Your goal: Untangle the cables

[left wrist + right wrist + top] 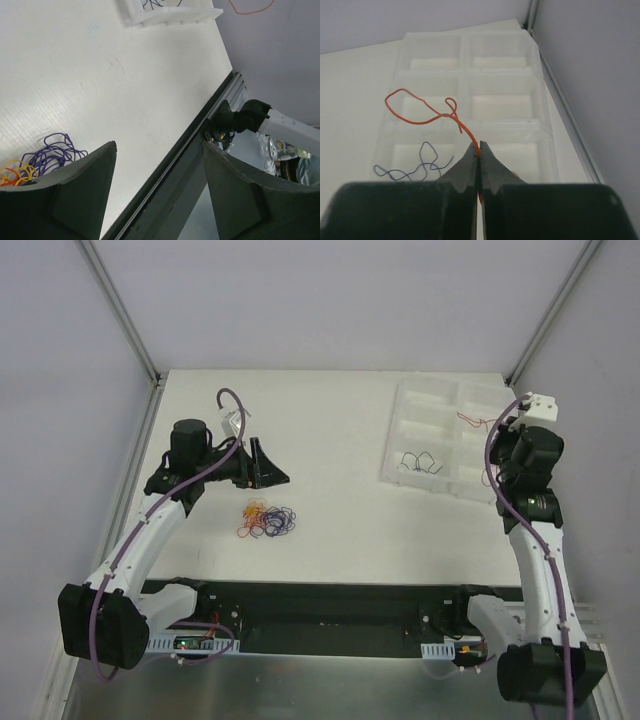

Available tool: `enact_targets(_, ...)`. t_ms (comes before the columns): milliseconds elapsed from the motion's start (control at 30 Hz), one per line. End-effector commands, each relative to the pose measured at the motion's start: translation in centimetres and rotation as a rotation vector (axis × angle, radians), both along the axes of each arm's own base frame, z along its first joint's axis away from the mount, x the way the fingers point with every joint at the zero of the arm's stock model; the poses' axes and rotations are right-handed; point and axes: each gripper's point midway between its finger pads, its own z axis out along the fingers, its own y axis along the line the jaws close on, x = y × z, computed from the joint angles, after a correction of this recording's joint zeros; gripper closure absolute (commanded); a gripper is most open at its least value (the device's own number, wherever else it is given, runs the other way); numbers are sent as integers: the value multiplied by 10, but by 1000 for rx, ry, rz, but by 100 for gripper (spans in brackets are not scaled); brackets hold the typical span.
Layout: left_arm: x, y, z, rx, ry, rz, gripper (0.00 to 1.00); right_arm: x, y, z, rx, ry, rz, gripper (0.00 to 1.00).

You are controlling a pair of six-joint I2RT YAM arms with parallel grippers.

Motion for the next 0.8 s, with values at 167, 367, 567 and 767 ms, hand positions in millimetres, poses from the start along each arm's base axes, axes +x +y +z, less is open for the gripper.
enact_targets(167,-8,4,-5,23,-99,-31,32,35,-38,-22,183,-36,70,100)
enact_targets(367,-12,1,-1,5,-96,-52,32,-15,-80,-45,-13,211,-154,100)
enact_targets(567,-15,-5,-5,-11,-58,-87,34,-49,-108,-61,-413,458,-219,100)
enact_targets(767,-19,-12,-8,-16,-42,-119,35,-31,-120,-52,-680,630,-208,100)
